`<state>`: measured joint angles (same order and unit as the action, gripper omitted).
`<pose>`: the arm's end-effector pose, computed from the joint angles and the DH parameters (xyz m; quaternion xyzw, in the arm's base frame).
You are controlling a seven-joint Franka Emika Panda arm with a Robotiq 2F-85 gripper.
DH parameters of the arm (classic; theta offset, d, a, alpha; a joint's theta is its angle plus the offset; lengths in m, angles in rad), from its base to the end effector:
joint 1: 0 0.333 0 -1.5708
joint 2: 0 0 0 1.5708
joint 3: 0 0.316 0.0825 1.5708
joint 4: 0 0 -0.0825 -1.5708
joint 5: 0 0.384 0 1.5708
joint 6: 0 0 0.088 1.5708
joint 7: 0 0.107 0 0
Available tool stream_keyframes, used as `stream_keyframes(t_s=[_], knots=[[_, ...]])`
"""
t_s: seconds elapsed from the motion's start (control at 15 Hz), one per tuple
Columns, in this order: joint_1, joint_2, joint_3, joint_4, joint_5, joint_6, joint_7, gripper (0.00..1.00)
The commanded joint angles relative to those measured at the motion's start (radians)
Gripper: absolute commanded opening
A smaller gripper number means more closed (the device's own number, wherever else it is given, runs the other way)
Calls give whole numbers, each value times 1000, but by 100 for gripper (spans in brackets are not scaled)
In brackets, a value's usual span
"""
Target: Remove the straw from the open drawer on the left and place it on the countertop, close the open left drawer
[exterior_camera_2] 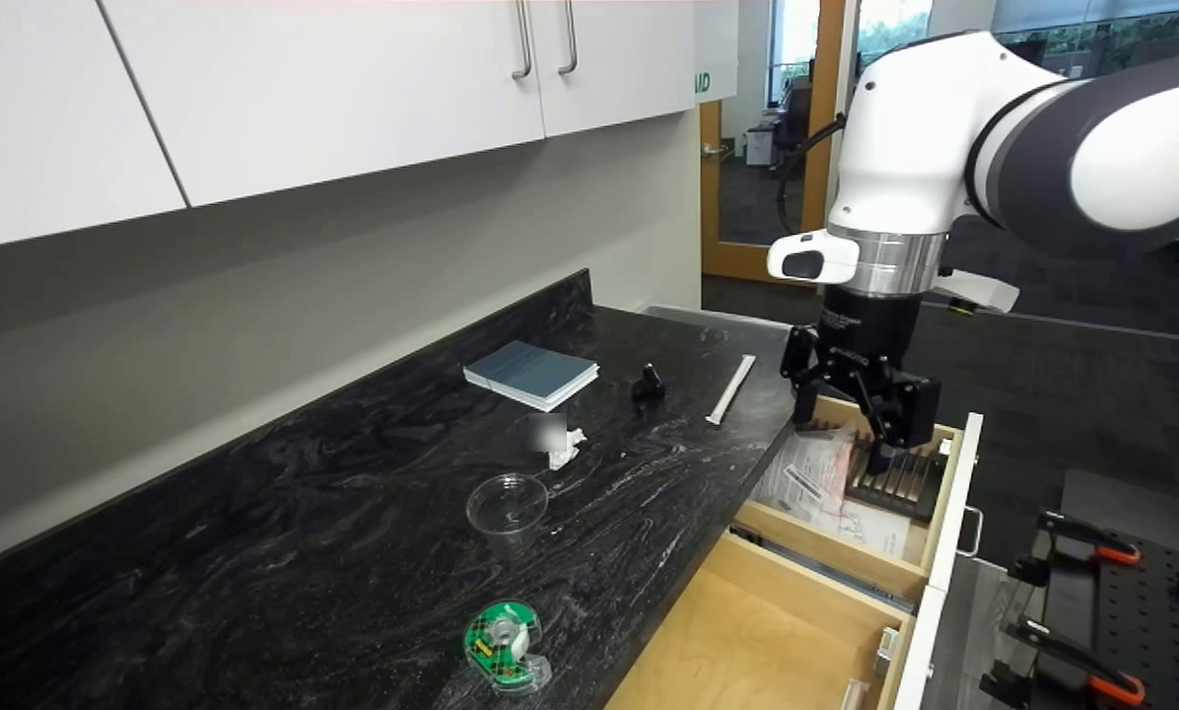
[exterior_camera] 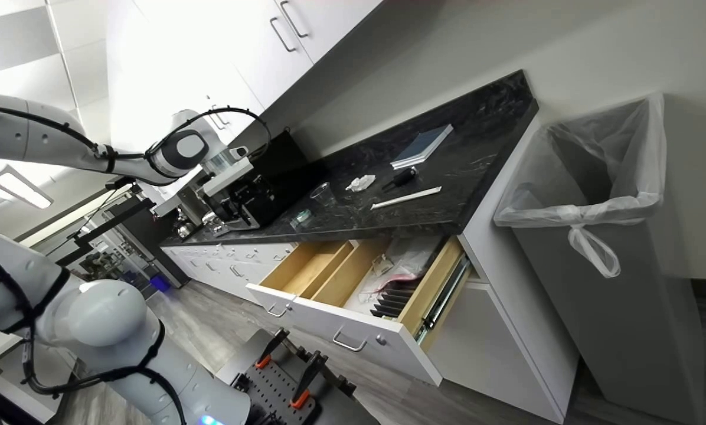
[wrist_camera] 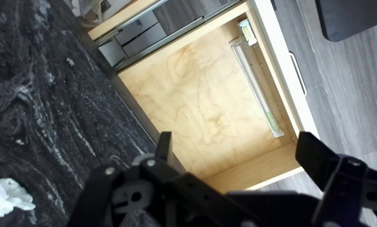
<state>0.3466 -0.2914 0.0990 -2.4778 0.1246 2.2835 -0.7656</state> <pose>0.4025 0.1957 0.4065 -0.8427 -0.5351 -0.0533 0.0266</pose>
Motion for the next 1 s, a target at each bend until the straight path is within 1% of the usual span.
stream_keyframes(t_s=[0.0, 0.13, 0.27, 0.33, 0.47, 0.6, 0.67, 0.73, 0.8, 0.87, 0.93], knots=[[25, 107, 28, 42, 6, 166, -118, 100], [35, 177, 44, 56, 15, 273, -191, 100], [50, 259, 55, 76, 78, 362, -303, 100], [55, 303, 66, 87, 131, 393, -372, 100], [44, 376, 111, 105, 241, 431, -511, 100], [8, 444, 175, 129, 346, 431, -637, 100], [-13, 476, 208, 142, 384, 418, -676, 100], [-31, 501, 233, 151, 397, 398, -690, 100], [-43, 515, 247, 153, 376, 389, -669, 100], [-47, 504, 244, 148, 316, 383, -605, 100], [-59, 501, 268, 125, 328, 415, -619, 100]])
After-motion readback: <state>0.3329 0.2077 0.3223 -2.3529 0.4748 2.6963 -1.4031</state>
